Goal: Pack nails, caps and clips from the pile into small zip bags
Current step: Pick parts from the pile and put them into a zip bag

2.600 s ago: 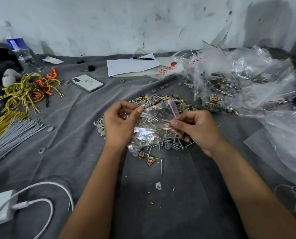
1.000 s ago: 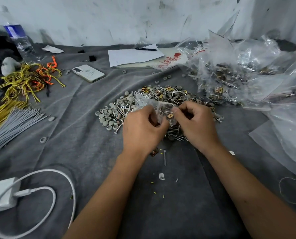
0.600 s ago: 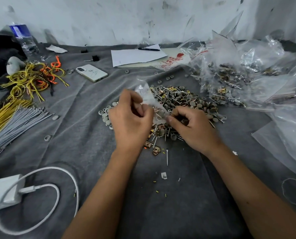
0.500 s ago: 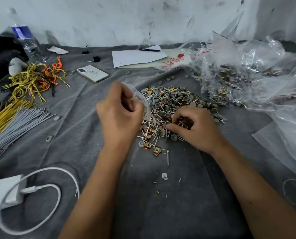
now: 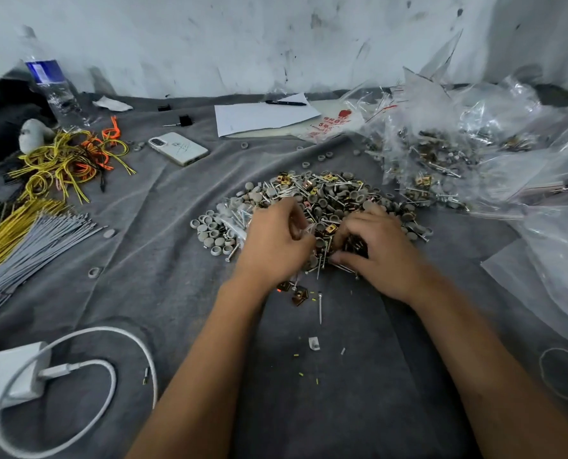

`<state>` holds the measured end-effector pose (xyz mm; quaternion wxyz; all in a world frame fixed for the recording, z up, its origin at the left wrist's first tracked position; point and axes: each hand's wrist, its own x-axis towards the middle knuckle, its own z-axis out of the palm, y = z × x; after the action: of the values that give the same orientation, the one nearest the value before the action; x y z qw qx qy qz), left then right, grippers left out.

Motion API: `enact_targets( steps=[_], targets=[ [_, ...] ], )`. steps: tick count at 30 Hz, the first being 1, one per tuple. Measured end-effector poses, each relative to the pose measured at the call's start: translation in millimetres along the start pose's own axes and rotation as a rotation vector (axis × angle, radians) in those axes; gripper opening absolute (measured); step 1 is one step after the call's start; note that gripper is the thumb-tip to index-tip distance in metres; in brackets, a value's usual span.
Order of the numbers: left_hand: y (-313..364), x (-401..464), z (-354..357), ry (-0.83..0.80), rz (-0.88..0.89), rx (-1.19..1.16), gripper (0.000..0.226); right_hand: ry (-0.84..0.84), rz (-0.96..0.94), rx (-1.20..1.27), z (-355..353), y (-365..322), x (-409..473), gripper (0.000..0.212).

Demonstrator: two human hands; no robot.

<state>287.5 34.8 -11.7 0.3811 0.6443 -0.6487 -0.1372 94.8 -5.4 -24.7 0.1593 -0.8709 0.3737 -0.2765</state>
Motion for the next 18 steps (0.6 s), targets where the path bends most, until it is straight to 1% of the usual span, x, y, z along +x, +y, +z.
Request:
enact_targets(
  steps=[3, 5, 9, 11, 13, 15, 18],
  targets=[
    [-5.0, -1.9, 8.1, 0.041, -0.013, -0.097, 0.011, 0.160, 0.018, 0.287, 0.7, -2.8, 0.5, 0.016],
    [-2.6, -3.4, 9.8, 0.054, -0.025, -0.209, 0.014, 0.190, 0.001, 0.483, 5.7, -9.5, 0.7, 0.012],
    [1.2, -3.0, 9.0, 0.077, -0.105, -0.485, 0.019, 0.202, -0.010, 0.669, 12.6, -18.0, 1.3, 0.009],
    [2.6, -2.5, 5.4, 0.105, -0.135, -0.615, 0.015, 0.193, -0.003, 0.692, 10.3, -17.3, 0.6, 0.012],
    [3.4, -2.2, 1.4, 0.132, -0.137, -0.634, 0.013, 0.170, -0.035, 0.668, 9.4, -18.8, -0.6, 0.015],
    [3.5, -3.0, -1.3, 0.151, -0.084, -0.515, 0.015, 0.163, -0.097, 0.561, 9.3, -21.8, -2.4, 0.013],
    [4.2, -3.7, -6.1, 0.136, -0.016, -0.384, 0.010, 0.137, -0.181, 0.356, 12.4, -27.9, -2.5, 0.014]
  ],
)
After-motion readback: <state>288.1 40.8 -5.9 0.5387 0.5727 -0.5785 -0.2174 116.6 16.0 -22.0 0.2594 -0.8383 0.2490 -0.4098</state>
